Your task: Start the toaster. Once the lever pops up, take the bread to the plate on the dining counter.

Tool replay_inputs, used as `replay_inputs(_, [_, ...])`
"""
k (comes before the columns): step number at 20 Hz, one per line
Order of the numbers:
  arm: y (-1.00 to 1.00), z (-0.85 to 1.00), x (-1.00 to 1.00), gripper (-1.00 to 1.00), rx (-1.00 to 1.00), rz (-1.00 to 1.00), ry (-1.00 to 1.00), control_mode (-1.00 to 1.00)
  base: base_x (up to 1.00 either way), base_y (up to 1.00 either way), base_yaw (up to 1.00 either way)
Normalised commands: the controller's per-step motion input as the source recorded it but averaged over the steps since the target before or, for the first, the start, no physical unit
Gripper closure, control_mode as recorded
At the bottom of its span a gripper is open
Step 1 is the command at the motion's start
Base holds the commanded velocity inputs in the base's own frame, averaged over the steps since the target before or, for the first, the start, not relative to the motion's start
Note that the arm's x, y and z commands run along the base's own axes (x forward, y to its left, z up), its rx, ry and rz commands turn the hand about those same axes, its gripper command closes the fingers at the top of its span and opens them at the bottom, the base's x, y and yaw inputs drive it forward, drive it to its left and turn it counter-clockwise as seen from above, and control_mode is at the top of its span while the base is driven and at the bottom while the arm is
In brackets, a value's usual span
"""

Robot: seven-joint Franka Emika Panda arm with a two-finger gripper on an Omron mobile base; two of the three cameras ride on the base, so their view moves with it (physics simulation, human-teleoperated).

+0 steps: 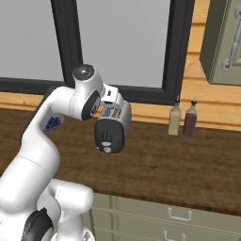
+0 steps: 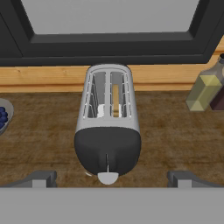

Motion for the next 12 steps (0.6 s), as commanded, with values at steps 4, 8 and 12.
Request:
replay_inputs(4, [0.00,0.00,0.00,-1.00,0.00,0.00,0.00,-1.00,0.00,0.00,0.00])
replay_inputs(8, [0.00,0.00,0.00,-1.00,0.00,0.00,0.00,-1.00,0.00,0.00,0.00])
replay_inputs(12, [0.00,0.00,0.00,-1.00,0.00,0.00,0.00,-1.00,0.00,0.00,0.00])
